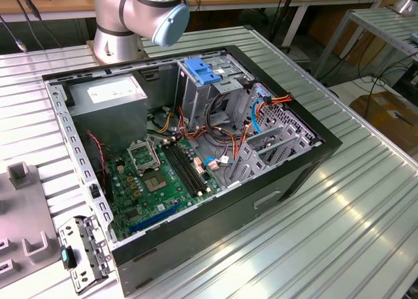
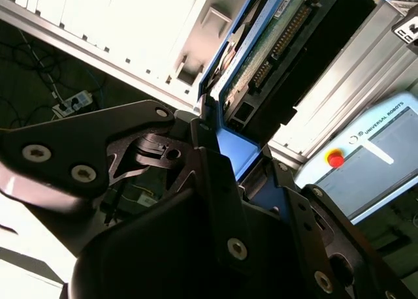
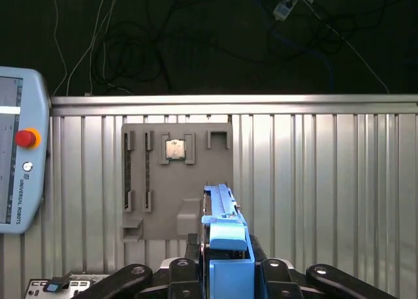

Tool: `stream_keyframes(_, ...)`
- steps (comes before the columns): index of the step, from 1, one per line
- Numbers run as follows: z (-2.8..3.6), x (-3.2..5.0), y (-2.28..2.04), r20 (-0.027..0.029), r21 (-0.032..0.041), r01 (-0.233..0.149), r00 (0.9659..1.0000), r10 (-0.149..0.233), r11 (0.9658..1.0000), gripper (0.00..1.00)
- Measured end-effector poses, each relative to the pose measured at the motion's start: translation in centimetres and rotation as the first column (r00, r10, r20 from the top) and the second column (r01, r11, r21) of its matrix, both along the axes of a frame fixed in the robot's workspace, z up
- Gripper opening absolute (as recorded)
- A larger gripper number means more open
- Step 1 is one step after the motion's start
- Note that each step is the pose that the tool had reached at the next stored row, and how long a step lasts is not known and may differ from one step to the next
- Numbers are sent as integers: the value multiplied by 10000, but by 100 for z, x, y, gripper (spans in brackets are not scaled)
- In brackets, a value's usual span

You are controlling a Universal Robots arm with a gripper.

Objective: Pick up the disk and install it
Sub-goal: 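Pick up the disk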

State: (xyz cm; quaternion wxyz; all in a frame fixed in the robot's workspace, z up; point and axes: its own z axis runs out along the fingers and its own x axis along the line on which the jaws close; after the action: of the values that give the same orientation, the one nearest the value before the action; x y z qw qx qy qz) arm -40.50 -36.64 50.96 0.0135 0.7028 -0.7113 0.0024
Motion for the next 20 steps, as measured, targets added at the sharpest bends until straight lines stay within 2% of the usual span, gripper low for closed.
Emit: stream_keyframes(20,0,350,0,0,0,0,10000,0,10000,37)
